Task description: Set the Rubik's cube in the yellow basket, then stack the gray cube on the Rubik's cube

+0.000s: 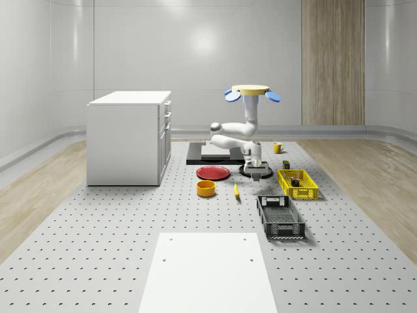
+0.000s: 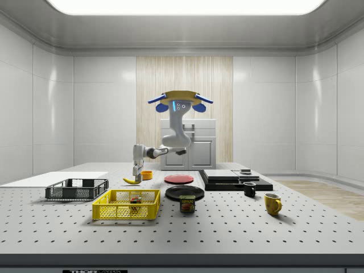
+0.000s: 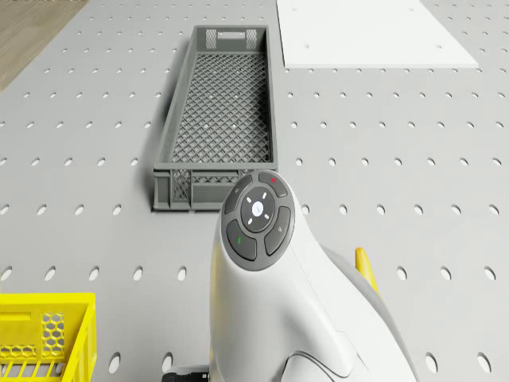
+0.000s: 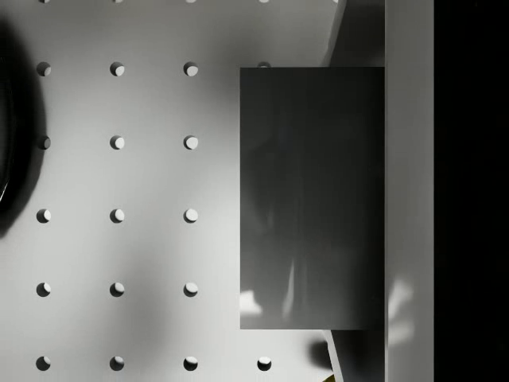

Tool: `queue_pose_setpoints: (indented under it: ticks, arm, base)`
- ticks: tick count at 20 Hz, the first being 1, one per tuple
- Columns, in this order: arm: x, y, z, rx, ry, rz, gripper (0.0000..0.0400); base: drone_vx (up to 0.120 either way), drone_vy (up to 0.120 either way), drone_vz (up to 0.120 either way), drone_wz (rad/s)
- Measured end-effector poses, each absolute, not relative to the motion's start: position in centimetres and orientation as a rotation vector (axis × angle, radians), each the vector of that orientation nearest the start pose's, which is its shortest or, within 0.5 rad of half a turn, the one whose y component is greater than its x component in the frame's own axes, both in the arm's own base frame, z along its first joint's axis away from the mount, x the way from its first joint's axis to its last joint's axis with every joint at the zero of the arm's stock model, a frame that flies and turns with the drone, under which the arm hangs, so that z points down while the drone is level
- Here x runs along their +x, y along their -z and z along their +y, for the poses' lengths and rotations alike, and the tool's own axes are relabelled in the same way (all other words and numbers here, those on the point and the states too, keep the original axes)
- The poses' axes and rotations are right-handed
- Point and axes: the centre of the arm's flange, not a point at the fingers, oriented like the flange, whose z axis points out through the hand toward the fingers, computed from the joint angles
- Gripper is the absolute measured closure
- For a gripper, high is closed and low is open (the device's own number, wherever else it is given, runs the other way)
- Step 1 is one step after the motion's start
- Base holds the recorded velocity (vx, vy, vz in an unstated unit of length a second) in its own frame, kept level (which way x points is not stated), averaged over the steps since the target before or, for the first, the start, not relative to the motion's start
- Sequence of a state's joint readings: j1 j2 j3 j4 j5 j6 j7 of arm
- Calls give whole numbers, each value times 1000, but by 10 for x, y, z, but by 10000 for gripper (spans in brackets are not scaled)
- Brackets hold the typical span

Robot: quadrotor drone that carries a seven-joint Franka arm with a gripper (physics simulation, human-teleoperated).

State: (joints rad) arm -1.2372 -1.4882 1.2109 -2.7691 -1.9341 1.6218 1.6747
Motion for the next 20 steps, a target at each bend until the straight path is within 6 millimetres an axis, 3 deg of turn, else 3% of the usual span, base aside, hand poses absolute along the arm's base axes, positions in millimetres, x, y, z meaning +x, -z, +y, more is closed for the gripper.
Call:
queue_pose_setpoints:
  ticks: [3,7,15,20]
  arm:
    - [326,-543,4,1,-786,-2,150]
    - [326,-542,4,1,-786,-2,150]
    - [326,-542,4,1,-786,-2,150]
    - [326,-542,4,1,-786,-2,150]
  base:
    - [0,0,120,0]
    - [-20,120,100,0]
    - [-115,120,0,0]
    - [0,120,0,0]
